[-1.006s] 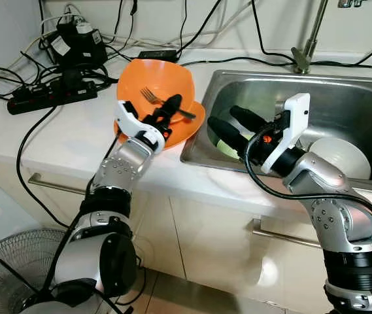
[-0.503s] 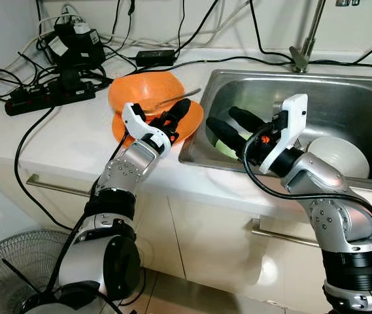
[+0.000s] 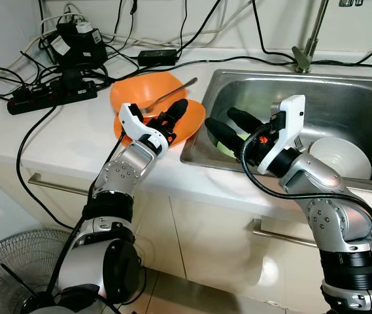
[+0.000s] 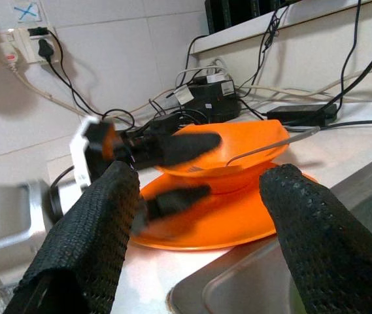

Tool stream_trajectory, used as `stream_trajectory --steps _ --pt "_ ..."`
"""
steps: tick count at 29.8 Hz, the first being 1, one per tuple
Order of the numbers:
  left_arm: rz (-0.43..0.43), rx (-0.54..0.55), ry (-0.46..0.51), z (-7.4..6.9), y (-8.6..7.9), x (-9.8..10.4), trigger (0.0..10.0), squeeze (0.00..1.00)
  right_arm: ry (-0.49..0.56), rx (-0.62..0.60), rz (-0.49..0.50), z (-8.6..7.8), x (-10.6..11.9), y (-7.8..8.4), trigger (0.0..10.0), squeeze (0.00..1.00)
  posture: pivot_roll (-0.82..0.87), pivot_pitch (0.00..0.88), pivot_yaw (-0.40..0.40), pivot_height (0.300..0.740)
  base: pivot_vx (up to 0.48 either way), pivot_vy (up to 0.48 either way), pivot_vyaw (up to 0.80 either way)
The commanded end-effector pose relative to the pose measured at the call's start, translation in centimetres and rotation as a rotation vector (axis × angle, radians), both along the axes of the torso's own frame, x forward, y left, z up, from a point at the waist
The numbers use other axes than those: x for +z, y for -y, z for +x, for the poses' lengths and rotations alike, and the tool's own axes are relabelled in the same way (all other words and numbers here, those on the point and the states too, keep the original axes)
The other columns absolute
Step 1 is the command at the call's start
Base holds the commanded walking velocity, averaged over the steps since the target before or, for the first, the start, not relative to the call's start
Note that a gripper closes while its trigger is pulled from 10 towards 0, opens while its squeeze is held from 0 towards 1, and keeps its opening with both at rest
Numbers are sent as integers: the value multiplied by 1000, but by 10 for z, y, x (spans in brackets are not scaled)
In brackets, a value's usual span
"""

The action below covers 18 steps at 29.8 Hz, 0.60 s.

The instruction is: Kitchen organization

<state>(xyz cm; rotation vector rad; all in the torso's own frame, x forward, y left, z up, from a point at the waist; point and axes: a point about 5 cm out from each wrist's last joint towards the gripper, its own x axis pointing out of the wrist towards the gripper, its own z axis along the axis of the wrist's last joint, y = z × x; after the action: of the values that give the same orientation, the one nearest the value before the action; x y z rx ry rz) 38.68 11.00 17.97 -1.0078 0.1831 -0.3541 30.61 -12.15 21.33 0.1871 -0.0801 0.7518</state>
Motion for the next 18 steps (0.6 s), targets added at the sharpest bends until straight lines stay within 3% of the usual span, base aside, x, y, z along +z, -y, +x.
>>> stream_trajectory --steps 1,4,5,8,10,18 --pt "92 55 19 -2 -18 5 10000 0 15 5 -1 2 4 -3 10000 0 -146 0 139 740 0 0 0" --pt "132 61 31 -4 -21 6 10000 0 14 5 -2 2 4 -2 10000 0 -140 0 135 740 0 0 0" --pt "191 57 52 -9 -24 11 10000 0 15 6 -3 3 4 -2 10000 0 -131 0 131 740 0 0 0" --pt "205 55 69 -12 -26 17 10000 0 15 7 -3 3 4 -2 10000 0 -124 0 129 740 0 0 0" --pt "285 39 108 -19 -30 25 10000 0 17 12 -1 6 5 -4 10000 0 -113 0 127 740 0 0 0" --pt "320 40 123 -25 -37 33 10000 0 23 18 6 8 5 -7 10000 0 -106 0 129 740 0 0 0"
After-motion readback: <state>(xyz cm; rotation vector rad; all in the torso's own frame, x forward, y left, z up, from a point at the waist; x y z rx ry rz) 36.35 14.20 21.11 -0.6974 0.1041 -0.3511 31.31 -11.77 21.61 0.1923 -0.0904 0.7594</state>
